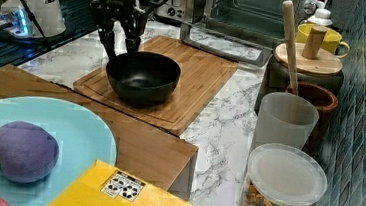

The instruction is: Put the bowl on the board.

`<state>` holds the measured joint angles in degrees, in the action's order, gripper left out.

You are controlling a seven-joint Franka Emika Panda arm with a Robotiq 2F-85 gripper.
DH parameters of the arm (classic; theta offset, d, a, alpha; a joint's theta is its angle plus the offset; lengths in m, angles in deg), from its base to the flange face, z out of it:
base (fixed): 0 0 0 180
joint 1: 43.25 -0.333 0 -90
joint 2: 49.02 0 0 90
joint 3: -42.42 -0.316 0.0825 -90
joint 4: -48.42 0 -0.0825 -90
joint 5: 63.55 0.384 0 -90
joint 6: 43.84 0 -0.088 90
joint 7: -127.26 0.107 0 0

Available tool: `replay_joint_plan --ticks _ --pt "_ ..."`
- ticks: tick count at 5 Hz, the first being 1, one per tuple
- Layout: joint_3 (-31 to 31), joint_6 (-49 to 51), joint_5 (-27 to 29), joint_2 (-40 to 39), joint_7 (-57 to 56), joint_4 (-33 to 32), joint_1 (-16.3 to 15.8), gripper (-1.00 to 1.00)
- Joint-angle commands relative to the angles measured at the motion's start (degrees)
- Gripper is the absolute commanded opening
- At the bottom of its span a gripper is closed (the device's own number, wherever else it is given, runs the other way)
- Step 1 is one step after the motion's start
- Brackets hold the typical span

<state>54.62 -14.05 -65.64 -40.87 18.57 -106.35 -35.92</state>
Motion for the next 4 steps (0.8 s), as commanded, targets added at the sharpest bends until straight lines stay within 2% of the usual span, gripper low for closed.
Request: replay_joint_plan --ticks 1,4 --pt "-0.17 -0.05 -0.12 0.66 -1.25 5.26 -0.27 0.0" --pt "0.43 -0.08 -0.3 0.68 -1.12 5.24 -0.85 0.0"
